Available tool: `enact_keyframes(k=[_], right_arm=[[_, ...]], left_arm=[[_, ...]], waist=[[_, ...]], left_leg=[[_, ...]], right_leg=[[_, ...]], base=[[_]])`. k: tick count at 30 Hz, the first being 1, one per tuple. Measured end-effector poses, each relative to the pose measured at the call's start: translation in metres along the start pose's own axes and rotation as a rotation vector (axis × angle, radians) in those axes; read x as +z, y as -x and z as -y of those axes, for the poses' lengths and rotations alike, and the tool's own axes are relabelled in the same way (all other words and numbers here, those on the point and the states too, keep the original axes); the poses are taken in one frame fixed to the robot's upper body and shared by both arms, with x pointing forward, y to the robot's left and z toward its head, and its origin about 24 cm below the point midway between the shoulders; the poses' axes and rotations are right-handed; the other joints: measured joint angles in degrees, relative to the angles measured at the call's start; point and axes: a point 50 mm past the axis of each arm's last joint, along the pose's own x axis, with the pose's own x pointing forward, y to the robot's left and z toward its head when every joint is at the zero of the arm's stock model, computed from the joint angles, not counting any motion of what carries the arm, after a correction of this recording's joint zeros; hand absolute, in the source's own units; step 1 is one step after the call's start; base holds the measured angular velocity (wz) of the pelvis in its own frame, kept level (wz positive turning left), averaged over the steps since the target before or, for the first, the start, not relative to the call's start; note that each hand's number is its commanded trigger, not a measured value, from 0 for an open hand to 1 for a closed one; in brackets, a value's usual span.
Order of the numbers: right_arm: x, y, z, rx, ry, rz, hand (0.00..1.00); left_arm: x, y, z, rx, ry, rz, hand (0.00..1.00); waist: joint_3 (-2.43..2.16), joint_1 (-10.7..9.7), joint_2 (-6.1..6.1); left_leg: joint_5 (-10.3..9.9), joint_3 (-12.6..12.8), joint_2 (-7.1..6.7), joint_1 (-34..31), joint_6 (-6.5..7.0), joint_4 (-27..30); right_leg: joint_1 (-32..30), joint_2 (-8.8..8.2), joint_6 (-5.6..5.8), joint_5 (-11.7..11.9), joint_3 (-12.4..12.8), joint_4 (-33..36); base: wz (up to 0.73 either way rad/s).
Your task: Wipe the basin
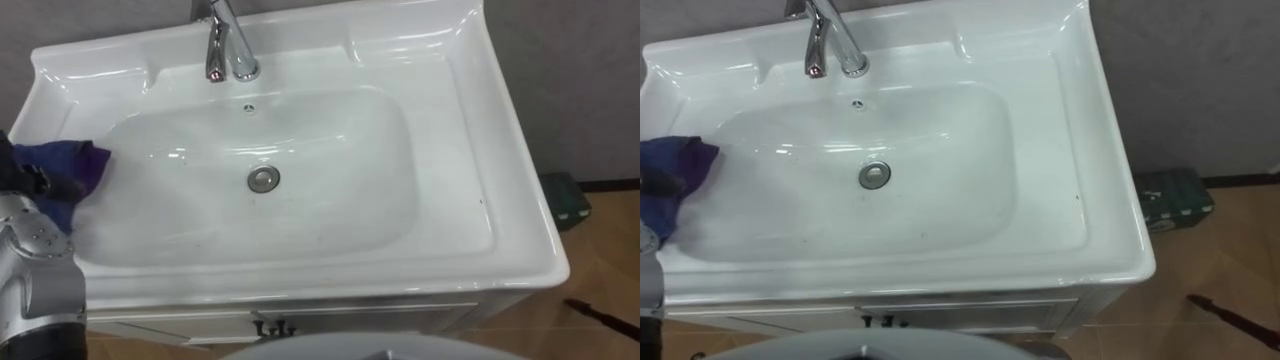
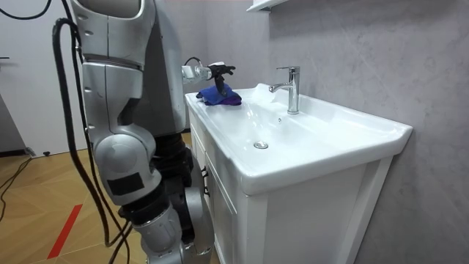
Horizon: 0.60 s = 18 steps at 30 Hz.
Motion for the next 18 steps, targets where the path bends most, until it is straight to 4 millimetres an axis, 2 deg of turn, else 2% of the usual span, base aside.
enact_keyframes(k=[4, 12, 13, 14, 15, 18], right_arm=[[0.002, 0.0, 0.0, -0.001, -0.006, 0.007, 0.0], [0.001, 0.0, -0.001, -0.009, -0.005, 0.005, 0.0], [0.0, 0.0, -0.002, -0.006, -0.006, 0.003, 0.0], [0.0, 0.0, -0.004, 0.0, -0.007, 0.002, 0.0], [0.0, 0.0, -0.004, 0.003, -0.007, 0.001, 0.0], [-0.002, 0.0, -0.006, 0.006, -0.007, -0.003, 0.0]], left_arm=[[0.0, 0.0, 0.003, -0.045, -0.001, 0.001, 0.0], [0.001, 0.0, 0.004, -0.067, -0.004, 0.002, 0.0], [0.004, -0.001, 0.004, -0.063, -0.002, 0.007, 0.0], [0.008, -0.003, 0.002, -0.054, 0.001, 0.017, 0.0], [0.01, -0.004, 0.001, -0.05, 0.003, 0.021, 0.0], [0.014, -0.009, -0.007, -0.025, -0.009, 0.039, 0.0]], waist=[[0.22, -0.03, -0.17], [0.2, -0.21, -0.19], [0.03, -0.17, 0.18], [0.37, -0.04, 0.12], [0.45, 0.04, 0.08], [0.35, 0.13, 0.52]], left_leg=[[0.0, 0.05, -0.03, 0.06, 0.0, 0.17], [-0.15, 0.79, 0.02, -0.38, 0.19, 0.9], [-0.23, 0.75, 0.02, -0.79, 0.31, 1.41], [-0.23, 0.69, 0.02, -0.86, 0.31, 1.7], [-0.23, 0.68, 0.03, -0.89, 0.31, 1.75], [-0.24, 0.69, 0.03, -0.88, 0.31, 1.76]], right_leg=[[-0.12, -0.19, -0.03, -0.28, 0.05, 0.63], [-0.13, -0.25, 0.02, -0.29, -0.08, 0.58], [-0.2, -0.25, 0.02, -0.28, -0.27, 0.57], [-0.12, -0.25, -0.01, -0.26, -0.31, 0.62], [-0.12, -0.25, -0.02, -0.25, -0.31, 0.62], [-0.03, -0.25, -0.02, -0.25, -0.32, 0.6]], base=[[0.0], [0.01], [0.07], [0.05], [0.0], [0.0]])
